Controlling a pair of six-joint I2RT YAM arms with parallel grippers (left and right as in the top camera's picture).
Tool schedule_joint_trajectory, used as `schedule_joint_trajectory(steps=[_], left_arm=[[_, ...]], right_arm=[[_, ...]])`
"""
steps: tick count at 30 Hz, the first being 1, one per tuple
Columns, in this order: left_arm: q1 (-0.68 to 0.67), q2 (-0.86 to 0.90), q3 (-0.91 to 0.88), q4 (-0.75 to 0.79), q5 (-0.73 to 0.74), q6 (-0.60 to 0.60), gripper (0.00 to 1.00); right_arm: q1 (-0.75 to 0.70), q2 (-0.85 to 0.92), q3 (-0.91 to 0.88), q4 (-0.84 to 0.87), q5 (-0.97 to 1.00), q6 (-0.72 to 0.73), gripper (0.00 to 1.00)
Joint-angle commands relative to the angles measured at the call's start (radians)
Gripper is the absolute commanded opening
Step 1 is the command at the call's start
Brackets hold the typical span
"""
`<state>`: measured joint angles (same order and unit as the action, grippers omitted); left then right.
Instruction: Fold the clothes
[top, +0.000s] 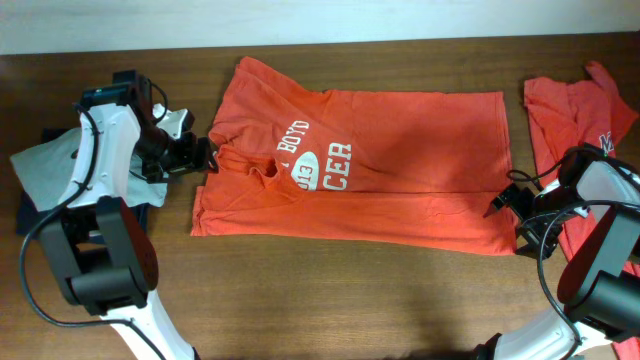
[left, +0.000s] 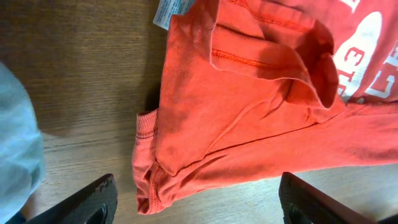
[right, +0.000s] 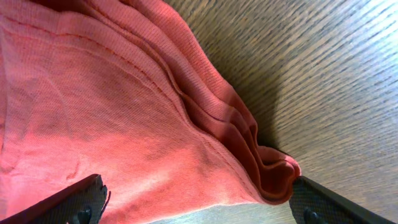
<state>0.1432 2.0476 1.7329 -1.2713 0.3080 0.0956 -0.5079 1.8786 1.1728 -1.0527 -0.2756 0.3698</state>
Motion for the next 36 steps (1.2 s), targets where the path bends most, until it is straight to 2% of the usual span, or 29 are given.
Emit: schedule_joint_trajectory(steps=[1,9,13,15,17,19,20,22,26,29,31,36], left_arm=[[0.002,-0.090,0.019,0.001,0.018,-0.022,0.83],[-0.009,-0.120,0.018,-0.037,0.021,-0.026,0.84],[-0.064,-0.120,0.018,-0.017,0.006,-0.012,0.83],[-0.098,-0.120,0.018,0.018,-0.026,-0.011,0.83],[-0.132,-0.120,0.018,0.046,-0.127,-0.012,0.84],[-0.161,-0.117,0.018,0.068,-0.249,-0.012,0.87],[-0.176,-0.112,0.017,0.101,-0.314,0.003,0.94],[-0.180,-0.104,0.017,0.145,-0.334,0.034,0.94],[-0.170,-0.076,0.017,0.188,-0.335,0.039,0.93],[-0.169,-0.024,0.017,0.197,-0.322,0.099,0.89],[-0.175,0.001,0.017,0.205,-0.314,0.109,0.80],[-0.202,0.078,0.017,0.238,-0.276,0.156,0.76]], right_arm=[[-0.003,0.007,0.019,-0.006,-0.009,0.003,0.99],[-0.003,0.007,0.019,-0.006,-0.009,0.006,0.99],[-0.003,0.007,0.019,0.000,-0.029,0.006,0.99],[-0.003,0.007,0.019,-0.003,-0.050,0.005,0.99],[-0.005,0.007,0.019,-0.003,-0.075,0.000,0.99],[-0.003,0.003,0.019,0.000,-0.155,-0.064,0.88],[-0.003,-0.009,0.019,0.001,-0.219,-0.113,0.80],[-0.003,-0.044,0.019,-0.010,-0.256,-0.138,0.79],[-0.003,-0.185,0.019,-0.034,-0.266,-0.169,0.79],[0.004,-0.380,0.019,-0.064,-0.344,-0.228,0.81],[0.014,-0.489,0.019,-0.085,-0.366,-0.255,0.85],[0.068,-0.779,0.019,-0.112,-0.368,-0.257,0.94]])
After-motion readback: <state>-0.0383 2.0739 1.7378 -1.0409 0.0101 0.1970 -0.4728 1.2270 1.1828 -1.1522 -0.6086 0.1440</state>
